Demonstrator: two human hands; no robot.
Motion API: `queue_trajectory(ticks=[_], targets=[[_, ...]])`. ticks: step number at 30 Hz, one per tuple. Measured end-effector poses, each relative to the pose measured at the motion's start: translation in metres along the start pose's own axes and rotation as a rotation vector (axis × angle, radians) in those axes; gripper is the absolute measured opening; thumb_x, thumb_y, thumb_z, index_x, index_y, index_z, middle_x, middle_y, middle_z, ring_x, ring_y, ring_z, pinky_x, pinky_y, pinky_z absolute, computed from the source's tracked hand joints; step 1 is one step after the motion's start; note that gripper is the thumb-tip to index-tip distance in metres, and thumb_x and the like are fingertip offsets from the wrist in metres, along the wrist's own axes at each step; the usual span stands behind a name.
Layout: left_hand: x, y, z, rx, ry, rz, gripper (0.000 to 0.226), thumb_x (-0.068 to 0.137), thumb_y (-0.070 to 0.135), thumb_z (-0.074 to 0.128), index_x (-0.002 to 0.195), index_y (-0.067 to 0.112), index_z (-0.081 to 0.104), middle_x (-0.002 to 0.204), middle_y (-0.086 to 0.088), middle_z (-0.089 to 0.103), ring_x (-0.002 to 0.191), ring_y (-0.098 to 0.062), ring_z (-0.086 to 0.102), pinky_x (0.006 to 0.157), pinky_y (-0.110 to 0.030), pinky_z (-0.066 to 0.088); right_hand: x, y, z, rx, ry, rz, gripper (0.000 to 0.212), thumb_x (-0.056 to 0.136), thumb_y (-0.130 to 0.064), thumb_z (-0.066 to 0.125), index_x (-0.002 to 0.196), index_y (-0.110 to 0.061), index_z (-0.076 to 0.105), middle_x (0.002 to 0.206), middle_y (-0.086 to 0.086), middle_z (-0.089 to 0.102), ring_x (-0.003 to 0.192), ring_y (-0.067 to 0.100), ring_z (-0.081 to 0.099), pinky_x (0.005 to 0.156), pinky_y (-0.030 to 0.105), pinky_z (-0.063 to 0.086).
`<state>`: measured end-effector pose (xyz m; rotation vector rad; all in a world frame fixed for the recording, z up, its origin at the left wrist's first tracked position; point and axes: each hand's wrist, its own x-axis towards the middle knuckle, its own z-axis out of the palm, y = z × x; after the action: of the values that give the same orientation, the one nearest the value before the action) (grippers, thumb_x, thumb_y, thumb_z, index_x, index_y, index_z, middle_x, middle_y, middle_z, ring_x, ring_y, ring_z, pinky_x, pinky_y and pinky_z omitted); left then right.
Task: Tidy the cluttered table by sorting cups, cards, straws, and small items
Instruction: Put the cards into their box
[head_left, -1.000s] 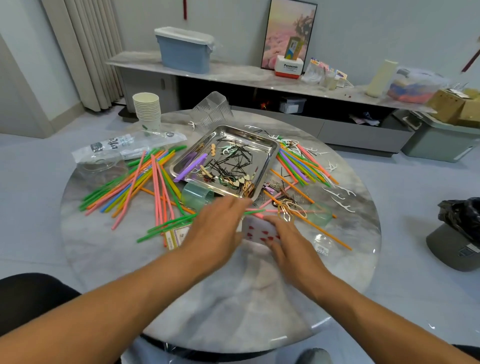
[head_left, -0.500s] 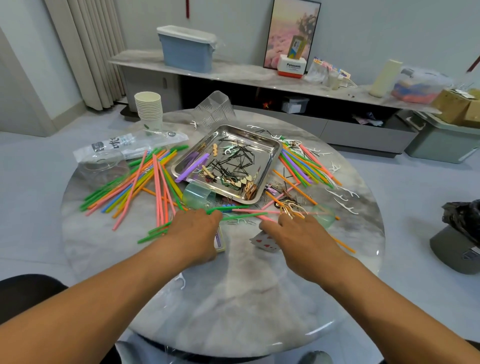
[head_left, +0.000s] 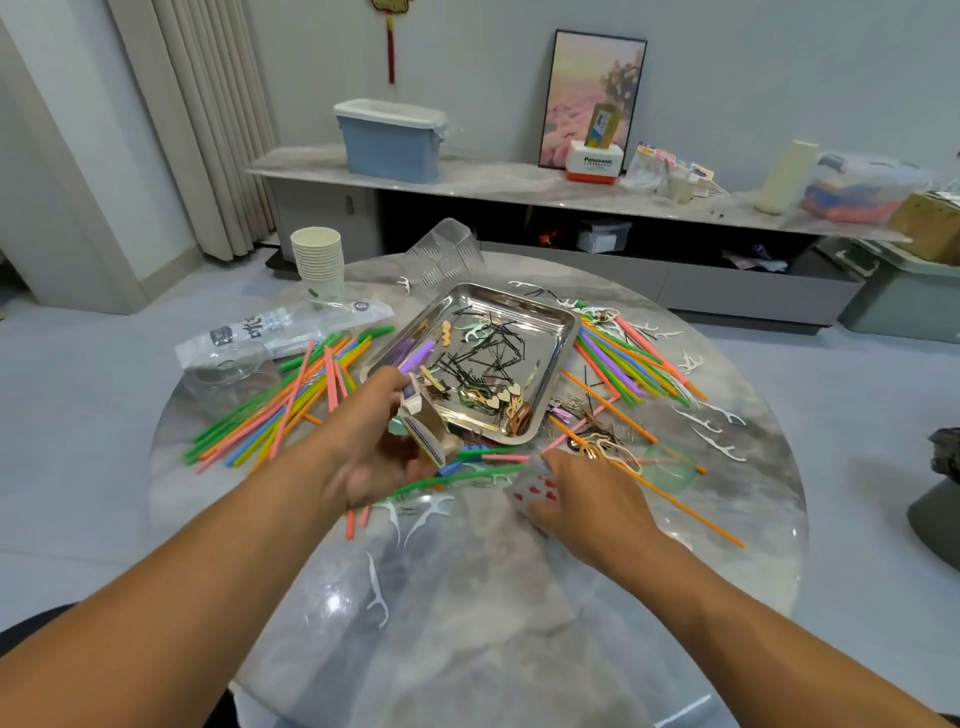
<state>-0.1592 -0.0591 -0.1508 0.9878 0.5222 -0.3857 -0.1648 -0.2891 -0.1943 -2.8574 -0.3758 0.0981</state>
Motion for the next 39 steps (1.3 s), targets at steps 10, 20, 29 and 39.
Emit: queue_trajectory(ticks=[10, 20, 29, 39], targets=[[-0.001, -0.010, 0.029, -0.305, 0.026, 0.024, 0.014, 0.092, 0.020, 0.056, 0.100, 0.009, 0.059, 0.084, -0.016, 0.064, 0.068, -0.019, 0.058, 0.053, -0.024, 0.051, 0.004, -0.063, -0.052, 1.460, 0.503, -0.026, 0.035, 0.080, -0.007, 0.083, 0.112, -0.009, 0.068, 0.099, 0.005, 0.078, 0.091, 0.021, 0.076, 0.075, 0.027, 0.059], [-0.003, 0.016, 0.043, -0.450, 0.008, 0.142, 0.022, 0.095, 0.024, 0.053, 0.088, 0.009, 0.068, 0.077, -0.010, 0.069, 0.059, -0.021, 0.068, 0.066, -0.037, 0.061, 0.012, -0.085, -0.044, 1.227, 0.597, -0.201, 0.033, 0.078, -0.008, 0.086, 0.081, -0.020, 0.055, 0.074, 0.000, 0.067, 0.066, 0.013, 0.063, 0.059, 0.026, 0.051], [-0.001, 0.027, 0.036, -0.371, 0.085, 0.312, 0.025, 0.100, 0.030, 0.049, 0.096, 0.011, 0.064, 0.063, -0.005, 0.060, 0.046, -0.015, 0.059, 0.050, -0.028, 0.054, 0.018, -0.062, -0.036, 0.812, 0.614, -0.382, 0.019, 0.087, -0.022, 0.082, 0.098, -0.023, 0.065, 0.092, -0.010, 0.071, 0.081, 0.015, 0.069, 0.066, 0.038, 0.055], [-0.002, 0.022, 0.035, -0.154, 0.067, 0.465, 0.027, 0.103, 0.039, 0.044, 0.102, 0.015, 0.056, 0.068, -0.002, 0.062, 0.059, -0.017, 0.061, 0.064, -0.033, 0.051, 0.020, -0.053, -0.039, 0.344, 0.591, -0.441, 0.013, 0.088, -0.033, 0.075, 0.095, -0.031, 0.065, 0.084, -0.014, 0.063, 0.077, 0.012, 0.058, 0.061, 0.040, 0.049]])
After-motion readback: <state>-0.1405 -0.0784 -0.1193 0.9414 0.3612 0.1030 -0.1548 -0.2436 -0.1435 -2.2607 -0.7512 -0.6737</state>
